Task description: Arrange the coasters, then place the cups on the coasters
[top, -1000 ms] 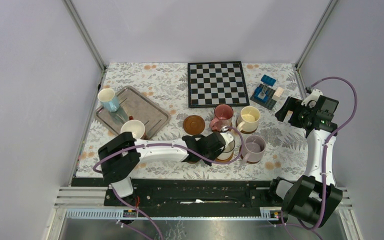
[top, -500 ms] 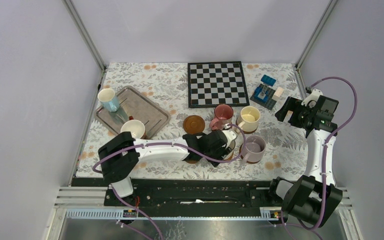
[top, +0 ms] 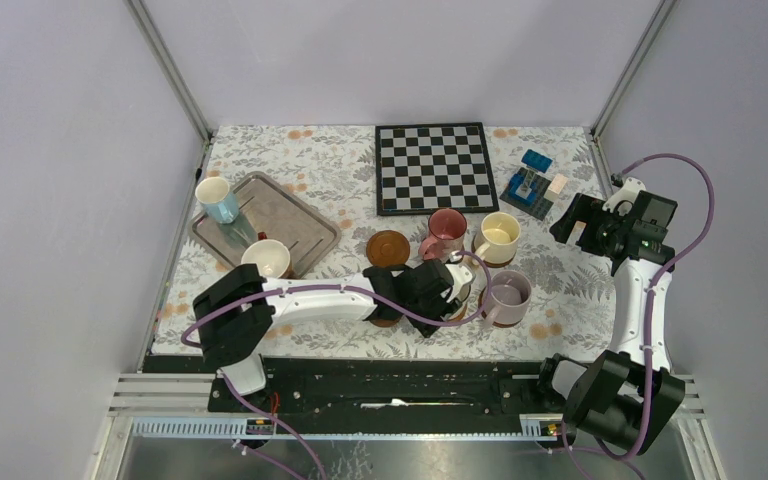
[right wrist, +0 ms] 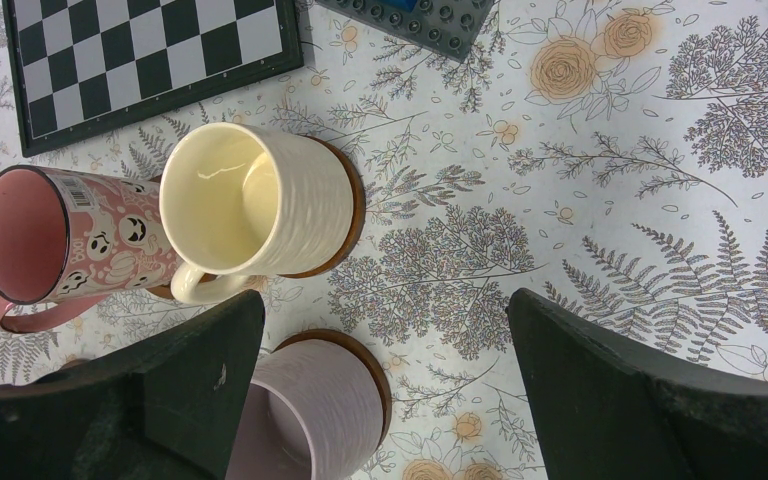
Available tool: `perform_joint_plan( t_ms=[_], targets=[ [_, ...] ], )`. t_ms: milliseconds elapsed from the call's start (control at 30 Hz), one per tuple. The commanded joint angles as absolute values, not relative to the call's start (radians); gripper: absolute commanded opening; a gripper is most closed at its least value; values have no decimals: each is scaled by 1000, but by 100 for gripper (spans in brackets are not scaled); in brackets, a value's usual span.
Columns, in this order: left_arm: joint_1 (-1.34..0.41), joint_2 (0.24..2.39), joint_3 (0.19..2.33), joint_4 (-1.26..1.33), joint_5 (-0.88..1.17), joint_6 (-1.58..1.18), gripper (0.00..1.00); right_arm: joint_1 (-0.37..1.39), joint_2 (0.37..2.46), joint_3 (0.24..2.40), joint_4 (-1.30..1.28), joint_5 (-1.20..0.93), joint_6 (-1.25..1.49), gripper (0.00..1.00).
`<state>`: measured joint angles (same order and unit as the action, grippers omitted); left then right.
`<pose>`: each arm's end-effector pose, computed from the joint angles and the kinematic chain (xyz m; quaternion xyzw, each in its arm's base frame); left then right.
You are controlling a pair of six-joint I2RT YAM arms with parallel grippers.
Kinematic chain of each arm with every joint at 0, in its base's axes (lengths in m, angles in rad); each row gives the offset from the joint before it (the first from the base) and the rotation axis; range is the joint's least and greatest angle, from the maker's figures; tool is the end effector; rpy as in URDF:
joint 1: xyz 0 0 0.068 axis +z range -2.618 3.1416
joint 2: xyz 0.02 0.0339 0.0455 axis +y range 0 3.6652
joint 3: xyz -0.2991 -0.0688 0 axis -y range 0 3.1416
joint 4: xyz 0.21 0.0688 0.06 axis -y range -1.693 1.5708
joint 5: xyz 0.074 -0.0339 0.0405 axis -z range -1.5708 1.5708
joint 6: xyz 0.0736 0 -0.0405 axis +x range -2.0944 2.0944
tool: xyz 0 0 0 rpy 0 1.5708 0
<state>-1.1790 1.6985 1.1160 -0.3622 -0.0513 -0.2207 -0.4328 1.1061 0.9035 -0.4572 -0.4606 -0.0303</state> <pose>0.1382 -0.3247 0.2252 0.4315 0.8476 -0.1796 0.2512 0.2083 -0.0602 0.3116 0.0764 0.8768 0.1012 0.4639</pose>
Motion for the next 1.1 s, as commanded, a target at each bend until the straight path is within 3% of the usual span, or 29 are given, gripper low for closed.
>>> perform_joint_plan(
  t_ms=[0, 167, 300, 433, 667, 833, 1067],
  targets=[
    [-1177, 1648, 1153, -348, -5, -207, 54, -428, 1107, 904, -424, -464, -37, 98],
    [-1167, 1627, 1145, -357, -10, -196, 55, -428, 1101, 906, -426, -460, -45, 98],
    [-1153, 1567, 1114, -377, -5, -147, 64, -428, 1100, 909, -433, -461, -58, 98],
    [-1116, 1489, 1094, -457, 60, -96, 97, -428, 1105, 915, -442, -476, -85, 98],
    [-959, 1299, 1145, -590, 240, 9, 99, -428, 1123, 918, -461, -524, -147, 98],
    [-660, 1221, 1207, -614, 304, 19, 99, -428, 1115, 910, -458, -540, -172, 98],
    [-98, 1311, 1359, -715, 438, 110, 99, -428, 1113, 902, -459, -575, -190, 98]
  ],
)
